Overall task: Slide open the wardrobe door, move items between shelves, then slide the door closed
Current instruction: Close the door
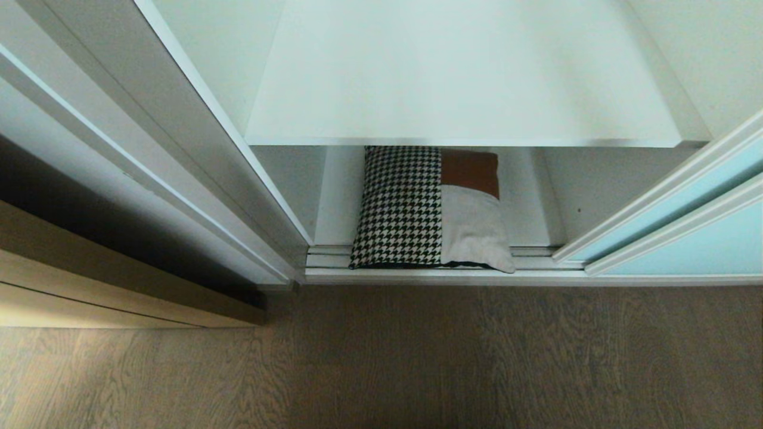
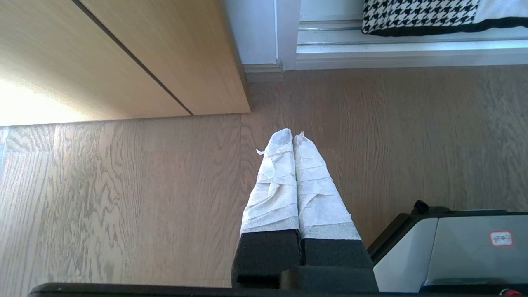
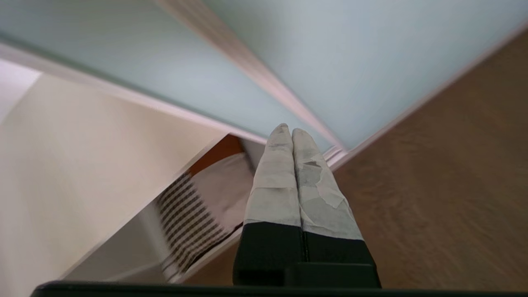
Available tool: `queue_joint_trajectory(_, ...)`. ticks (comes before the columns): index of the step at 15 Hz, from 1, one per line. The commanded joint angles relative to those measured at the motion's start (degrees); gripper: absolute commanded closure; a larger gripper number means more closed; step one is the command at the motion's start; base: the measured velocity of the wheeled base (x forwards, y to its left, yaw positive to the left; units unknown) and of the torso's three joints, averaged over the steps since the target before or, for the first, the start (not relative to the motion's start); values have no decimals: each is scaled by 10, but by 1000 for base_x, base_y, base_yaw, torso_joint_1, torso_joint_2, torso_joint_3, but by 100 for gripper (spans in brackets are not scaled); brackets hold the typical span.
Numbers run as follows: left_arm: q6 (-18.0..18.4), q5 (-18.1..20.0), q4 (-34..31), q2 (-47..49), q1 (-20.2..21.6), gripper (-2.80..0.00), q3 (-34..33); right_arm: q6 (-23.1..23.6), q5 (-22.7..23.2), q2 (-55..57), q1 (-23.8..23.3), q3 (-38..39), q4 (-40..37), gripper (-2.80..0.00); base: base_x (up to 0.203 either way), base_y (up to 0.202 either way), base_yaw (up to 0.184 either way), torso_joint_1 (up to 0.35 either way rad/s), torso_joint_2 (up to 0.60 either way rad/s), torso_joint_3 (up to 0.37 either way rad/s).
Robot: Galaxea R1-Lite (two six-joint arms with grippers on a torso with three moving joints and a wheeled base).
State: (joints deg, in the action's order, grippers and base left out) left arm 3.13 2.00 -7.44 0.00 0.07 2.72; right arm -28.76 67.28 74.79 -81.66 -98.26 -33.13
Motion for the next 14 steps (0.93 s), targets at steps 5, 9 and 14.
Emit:
queue_joint_trajectory(5, 0, 0, 0, 1, 0, 0, 0, -3, 32, 40, 7, 1, 30, 0, 0, 0, 0, 0, 0, 0)
queue_joint_trajectory(9, 0, 0, 0, 1, 0, 0, 0, -3, 31, 61, 44, -7, 35, 0, 0, 0, 0, 0, 0, 0)
queue_joint_trajectory(14, 0, 0, 0, 1, 0, 0, 0, -3, 14, 85, 97, -10, 41, 0, 0, 0, 0, 0, 0, 0)
